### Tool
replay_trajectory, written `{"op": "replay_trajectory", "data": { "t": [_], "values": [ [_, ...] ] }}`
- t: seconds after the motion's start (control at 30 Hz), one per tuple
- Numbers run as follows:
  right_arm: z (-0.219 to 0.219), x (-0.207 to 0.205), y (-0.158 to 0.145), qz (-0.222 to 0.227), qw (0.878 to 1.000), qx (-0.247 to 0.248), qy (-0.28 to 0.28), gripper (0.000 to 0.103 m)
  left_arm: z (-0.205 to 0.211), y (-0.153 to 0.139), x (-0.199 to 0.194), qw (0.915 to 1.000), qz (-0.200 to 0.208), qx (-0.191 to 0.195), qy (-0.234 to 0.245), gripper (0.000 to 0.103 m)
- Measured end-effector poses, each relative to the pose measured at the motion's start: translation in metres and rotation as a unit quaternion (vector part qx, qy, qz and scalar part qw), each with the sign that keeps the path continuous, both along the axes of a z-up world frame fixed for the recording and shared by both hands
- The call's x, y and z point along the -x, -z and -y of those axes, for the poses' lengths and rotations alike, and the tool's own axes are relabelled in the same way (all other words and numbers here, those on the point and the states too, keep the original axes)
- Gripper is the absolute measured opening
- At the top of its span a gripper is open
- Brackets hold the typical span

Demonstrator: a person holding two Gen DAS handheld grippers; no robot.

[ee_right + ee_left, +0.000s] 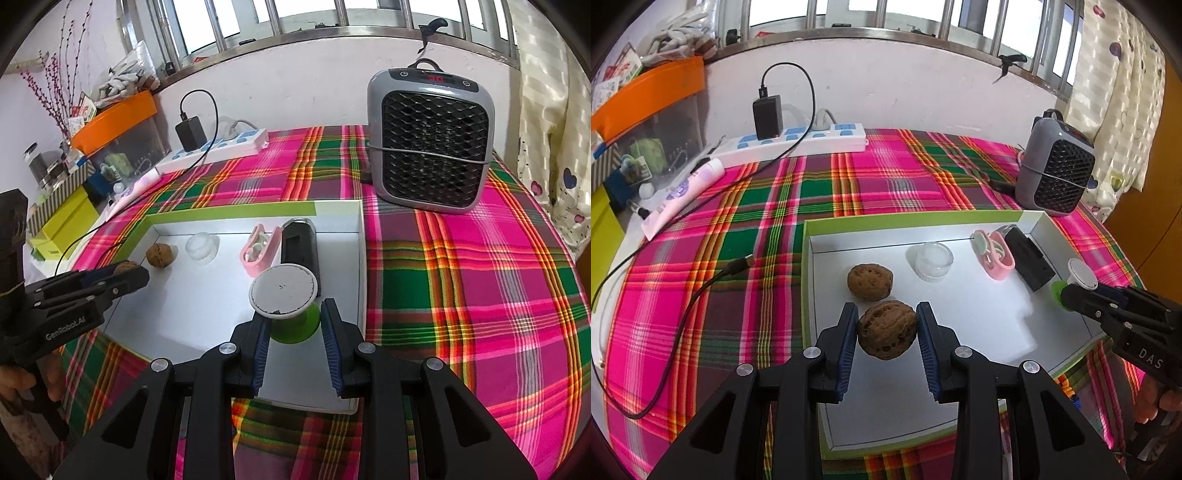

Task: Organize objects

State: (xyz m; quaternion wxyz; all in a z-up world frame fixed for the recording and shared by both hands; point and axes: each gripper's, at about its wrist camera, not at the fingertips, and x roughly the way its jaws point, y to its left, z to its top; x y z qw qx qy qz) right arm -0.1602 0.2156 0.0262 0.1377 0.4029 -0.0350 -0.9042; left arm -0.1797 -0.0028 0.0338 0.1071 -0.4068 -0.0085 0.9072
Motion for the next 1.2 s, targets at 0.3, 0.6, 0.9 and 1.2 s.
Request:
{"op": "replay_trajectory", "data": {
  "t": [0.3, 0.6, 0.9, 1.2],
  "values": [
    [0.005, 0.003, 0.002, 0.001, 1.000, 0.000, -0.008, 0.029, -0.002, 0.004, 0.004, 1.0000, 0.001, 0.005, 0.001, 0.030],
    [0.010, 0.004, 0.004, -0.007, 1.000, -0.021, -0.011, 0.029, -0.007, 0.004, 0.003, 0.9997, -0.008, 0.022, 0.004, 0.030],
    [0.013, 0.002, 0.006, -0.013, 0.999, -0.035, -0.015, 0.029, -0.010, 0.007, 0.002, 0.9997, -0.004, 0.023, 0.009, 0.030],
    [0.016, 0.001, 0.008, -0.017, 0.999, -0.042, -0.019, 0.029, -0.011, 0.006, 0.001, 0.9997, -0.004, 0.024, 0.009, 0.030]
  ]
}}
